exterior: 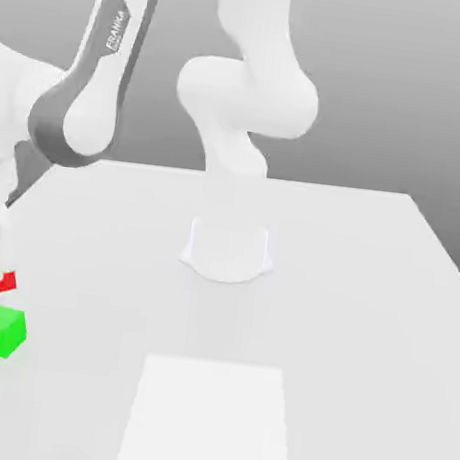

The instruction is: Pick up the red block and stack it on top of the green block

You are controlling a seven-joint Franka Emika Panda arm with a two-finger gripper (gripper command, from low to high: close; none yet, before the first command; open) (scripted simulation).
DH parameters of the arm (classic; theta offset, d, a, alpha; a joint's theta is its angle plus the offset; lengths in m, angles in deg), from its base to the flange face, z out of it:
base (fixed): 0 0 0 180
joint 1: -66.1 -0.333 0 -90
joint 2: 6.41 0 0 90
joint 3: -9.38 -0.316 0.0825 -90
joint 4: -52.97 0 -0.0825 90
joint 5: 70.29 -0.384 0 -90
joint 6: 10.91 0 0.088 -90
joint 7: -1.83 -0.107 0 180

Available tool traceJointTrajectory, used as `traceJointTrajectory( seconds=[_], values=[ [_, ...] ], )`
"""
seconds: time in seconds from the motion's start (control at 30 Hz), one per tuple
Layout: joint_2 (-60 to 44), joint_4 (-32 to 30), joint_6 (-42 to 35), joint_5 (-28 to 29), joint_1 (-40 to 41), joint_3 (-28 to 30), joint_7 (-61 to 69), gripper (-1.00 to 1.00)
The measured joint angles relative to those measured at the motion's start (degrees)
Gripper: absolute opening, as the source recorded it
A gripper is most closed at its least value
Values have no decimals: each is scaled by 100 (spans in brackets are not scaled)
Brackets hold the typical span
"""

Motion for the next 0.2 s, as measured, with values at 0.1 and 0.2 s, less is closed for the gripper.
traceJointTrajectory(
  seconds=[0.1, 0.2],
  values=[
    [-555, 27, 502, -434, 162, -243, 311, 100],
    [-555, 27, 502, -433, 162, -243, 311, 100]
  ],
)
